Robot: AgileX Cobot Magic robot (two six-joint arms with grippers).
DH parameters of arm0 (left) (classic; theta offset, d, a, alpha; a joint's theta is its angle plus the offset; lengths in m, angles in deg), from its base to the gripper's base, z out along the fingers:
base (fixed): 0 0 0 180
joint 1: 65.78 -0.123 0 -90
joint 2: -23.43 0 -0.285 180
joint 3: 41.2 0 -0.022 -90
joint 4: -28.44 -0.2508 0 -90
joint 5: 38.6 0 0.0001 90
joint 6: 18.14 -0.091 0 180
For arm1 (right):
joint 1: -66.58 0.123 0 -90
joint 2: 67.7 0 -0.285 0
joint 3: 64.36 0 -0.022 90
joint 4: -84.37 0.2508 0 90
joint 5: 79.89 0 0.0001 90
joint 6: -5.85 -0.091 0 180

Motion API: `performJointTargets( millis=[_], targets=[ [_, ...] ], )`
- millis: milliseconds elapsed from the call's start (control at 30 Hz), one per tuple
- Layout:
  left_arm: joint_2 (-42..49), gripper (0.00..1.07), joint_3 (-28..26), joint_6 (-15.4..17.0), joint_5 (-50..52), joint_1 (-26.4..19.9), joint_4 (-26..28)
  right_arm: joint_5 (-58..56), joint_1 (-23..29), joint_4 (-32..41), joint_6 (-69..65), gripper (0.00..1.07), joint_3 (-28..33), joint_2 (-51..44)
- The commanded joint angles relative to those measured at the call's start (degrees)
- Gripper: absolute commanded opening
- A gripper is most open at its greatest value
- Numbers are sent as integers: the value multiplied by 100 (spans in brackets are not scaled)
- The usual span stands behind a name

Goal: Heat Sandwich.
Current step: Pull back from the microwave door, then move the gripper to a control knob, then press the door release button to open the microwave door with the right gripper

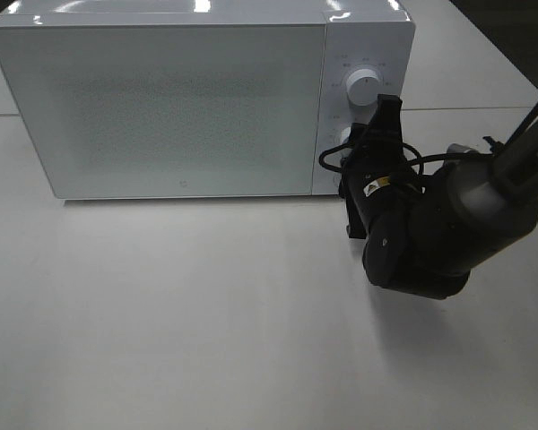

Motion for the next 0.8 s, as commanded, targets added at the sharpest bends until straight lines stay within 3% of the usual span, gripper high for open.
performJointTargets(
  millis=[33,167,300,333,433,567,800],
  targets=[
    [143,104,6,23,40,-6,23,115,34,-567,-23,21,-69,-52],
    [143,104,6,23,40,-6,23,115,34,-567,-23,25,-69,-52],
    [143,104,6,23,40,-6,23,115,34,-533,-23,37,-69,-52],
    [143,104,6,23,40,-6,23,115,34,-521,0,46,-69,-52],
    [143,104,6,23,40,-6,23,115,34,-521,57,55,-69,-52],
    [143,104,6,23,40,-6,23,115,34,-521,132,77,40,-52],
    [143,104,6,23,40,-6,23,74,34,-533,201,79,304,-166]
  ],
)
